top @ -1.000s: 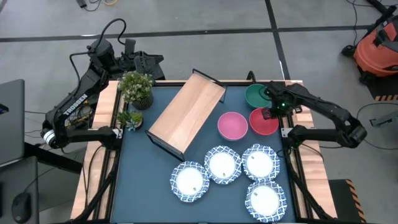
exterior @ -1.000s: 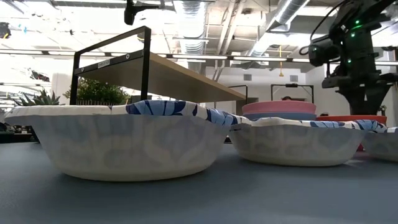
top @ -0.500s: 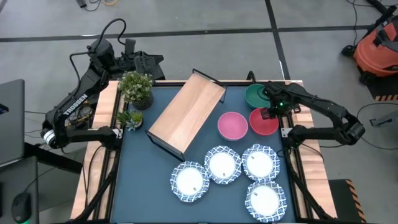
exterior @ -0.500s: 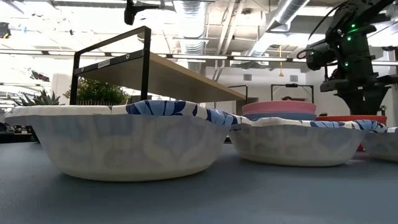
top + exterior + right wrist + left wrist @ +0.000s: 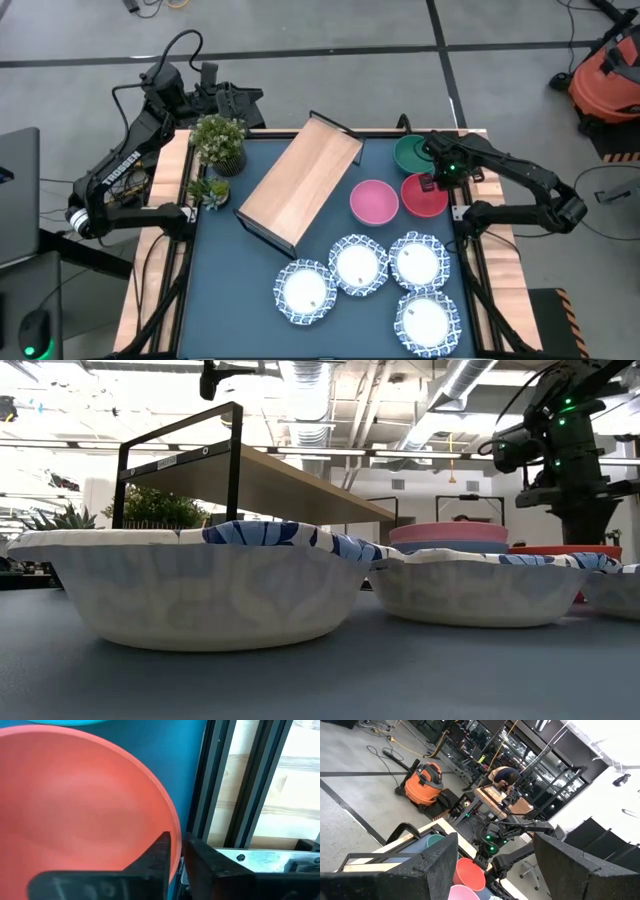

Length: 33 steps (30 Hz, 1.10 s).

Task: Place and stack bowls onto a shelf
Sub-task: Put the orange bowl on the shelf

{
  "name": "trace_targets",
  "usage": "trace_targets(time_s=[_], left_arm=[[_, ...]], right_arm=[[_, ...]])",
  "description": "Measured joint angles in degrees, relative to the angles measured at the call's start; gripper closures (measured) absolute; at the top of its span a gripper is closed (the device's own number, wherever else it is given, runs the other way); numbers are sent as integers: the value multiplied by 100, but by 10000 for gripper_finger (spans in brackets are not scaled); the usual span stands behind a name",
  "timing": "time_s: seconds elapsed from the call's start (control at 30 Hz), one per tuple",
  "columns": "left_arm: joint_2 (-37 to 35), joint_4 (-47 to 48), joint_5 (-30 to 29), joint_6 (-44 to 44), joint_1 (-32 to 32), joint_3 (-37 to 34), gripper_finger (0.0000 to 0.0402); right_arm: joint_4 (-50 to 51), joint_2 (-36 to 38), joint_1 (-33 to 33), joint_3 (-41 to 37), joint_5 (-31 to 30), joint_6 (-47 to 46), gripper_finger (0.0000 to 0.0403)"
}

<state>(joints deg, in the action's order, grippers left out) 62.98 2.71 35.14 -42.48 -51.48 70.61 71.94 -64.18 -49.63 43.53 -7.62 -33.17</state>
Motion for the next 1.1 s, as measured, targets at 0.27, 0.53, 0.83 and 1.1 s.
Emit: trace_targets(time_s=[0.27,0.53,0.83,1.1], left_arm=[[0,-1,-1,4,1,0,159],[0,-1,-1,68,0,2,159],[0,-1,0,72,0,2,159],[0,-1,-1,74,0,2,159]], right_arm=[[0,0,0,0,9,-94,384],[0,0,0,0,22,-105,366],[-22,0,13,0,22,-243,312],[-69,0,11,0,17,-537,246]])
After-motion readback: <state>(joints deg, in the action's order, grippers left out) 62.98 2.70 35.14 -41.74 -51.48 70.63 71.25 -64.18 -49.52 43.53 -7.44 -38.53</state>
